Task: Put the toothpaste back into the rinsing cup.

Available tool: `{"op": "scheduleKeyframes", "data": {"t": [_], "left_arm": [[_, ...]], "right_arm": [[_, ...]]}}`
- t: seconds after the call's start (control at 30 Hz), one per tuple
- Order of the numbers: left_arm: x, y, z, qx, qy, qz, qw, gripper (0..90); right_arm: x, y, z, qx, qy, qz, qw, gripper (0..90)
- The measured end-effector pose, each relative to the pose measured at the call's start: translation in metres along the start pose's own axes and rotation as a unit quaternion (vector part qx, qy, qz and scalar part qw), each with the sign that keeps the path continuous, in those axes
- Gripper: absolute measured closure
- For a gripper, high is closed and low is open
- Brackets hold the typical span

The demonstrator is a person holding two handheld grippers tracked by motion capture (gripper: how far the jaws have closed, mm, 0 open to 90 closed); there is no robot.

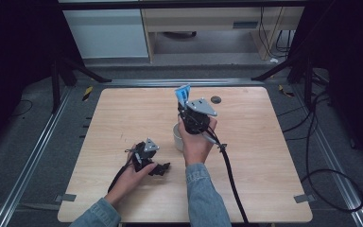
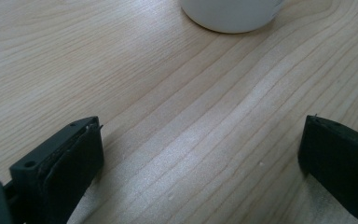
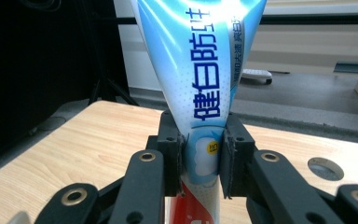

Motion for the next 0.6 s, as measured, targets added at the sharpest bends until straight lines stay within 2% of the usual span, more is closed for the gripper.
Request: {"op": "scheduleKeyframes", "data": {"t": [0.27, 0.6], "left_arm": [[0.0, 0.0, 0.0, 0.0, 0.002, -0.001, 1.0, 0.0], [0.0, 0.0, 0.0, 0.0, 0.0, 0.0, 1.0, 0.0]], "right_arm": [[-0.007, 0.009, 0.019, 0.012, 0.011, 0.006, 0.9999, 73.1], [-0.009, 0.013, 0.03, 0.021, 0.017, 0.007, 0.9996, 73.1]]}}
Point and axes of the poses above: each handheld gripper's, and its own axes: y roughly forward along the jaws, z roughly out of its underside, x roughly to its left, the point moved 4 cm from there along y, roughly forward along the jaws, and after that the axes turned 3 degrees about y, right-handed, at the moved point
